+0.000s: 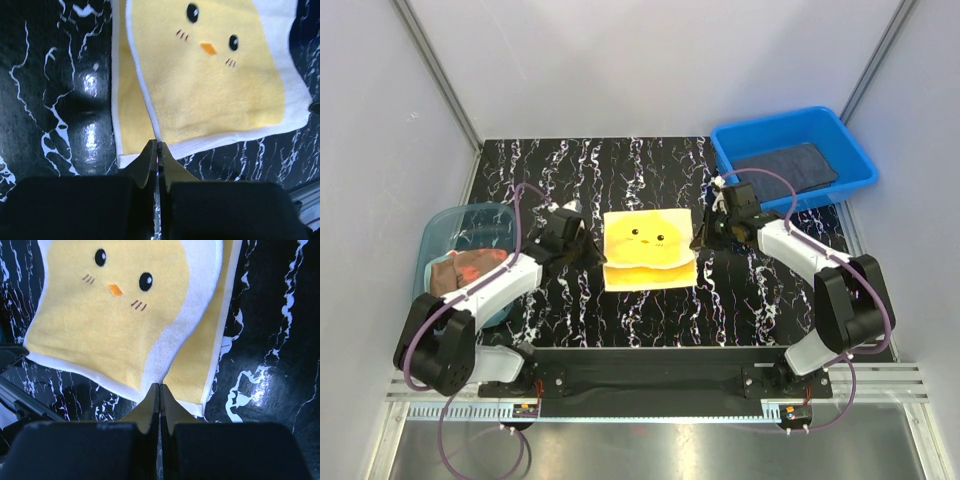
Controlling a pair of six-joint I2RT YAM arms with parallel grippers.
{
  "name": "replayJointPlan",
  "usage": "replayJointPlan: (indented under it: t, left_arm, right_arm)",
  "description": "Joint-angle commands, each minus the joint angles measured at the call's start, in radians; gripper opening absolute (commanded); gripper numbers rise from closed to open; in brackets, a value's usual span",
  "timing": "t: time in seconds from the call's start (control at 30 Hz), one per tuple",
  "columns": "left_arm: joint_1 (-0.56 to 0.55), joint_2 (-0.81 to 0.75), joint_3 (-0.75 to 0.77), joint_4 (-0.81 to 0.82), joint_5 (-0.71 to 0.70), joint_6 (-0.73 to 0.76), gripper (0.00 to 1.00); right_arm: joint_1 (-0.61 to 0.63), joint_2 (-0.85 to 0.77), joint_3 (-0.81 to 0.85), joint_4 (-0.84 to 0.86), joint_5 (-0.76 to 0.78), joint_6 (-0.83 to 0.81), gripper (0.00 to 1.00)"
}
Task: Fold and stack the towels
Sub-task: Fold the towel
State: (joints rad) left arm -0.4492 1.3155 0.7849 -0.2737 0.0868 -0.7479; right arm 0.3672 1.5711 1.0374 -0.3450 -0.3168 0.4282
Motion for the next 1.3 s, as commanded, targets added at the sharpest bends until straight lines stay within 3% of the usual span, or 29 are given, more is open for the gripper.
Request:
replayJointPlan:
  t: [0.0,0.13,0.43,0.7,0.93,1.27]
  left_arm:
    - [-0.005,-0.015,-0.081,0.066,0.036,0.021,0.00]
    - [-0.008,0.010,-0.179,0.145,0.074,0.004,0.00]
    - [-0.013,0.053,-0.191,0.179,0.116,0.027,0.00]
    - [-0.031,-0.031,-0.159,0.111,0.119,0.025,0.00]
    - [-0.046,-0.127,-0.223,0.116,0.137,-0.016,0.00]
    - [-0.075,-0.096,-0.369,0.237,0.140,-0.045,0.00]
  right_arm:
    - [-0.001,-0.010,-0.100,0.073,-0.057,0.012,0.00]
    - [-0.001,0.018,-0.157,0.121,-0.064,0.012,0.00]
    - [-0.001,0.043,-0.172,0.136,-0.062,0.009,0.00]
    - [-0.001,-0.002,-0.111,0.035,-0.074,0.000,0.00]
    - [-0.001,-0.086,-0.186,0.043,-0.099,0.003,0.00]
    - [-0.001,-0.002,-0.278,0.124,-0.070,0.001,0.00]
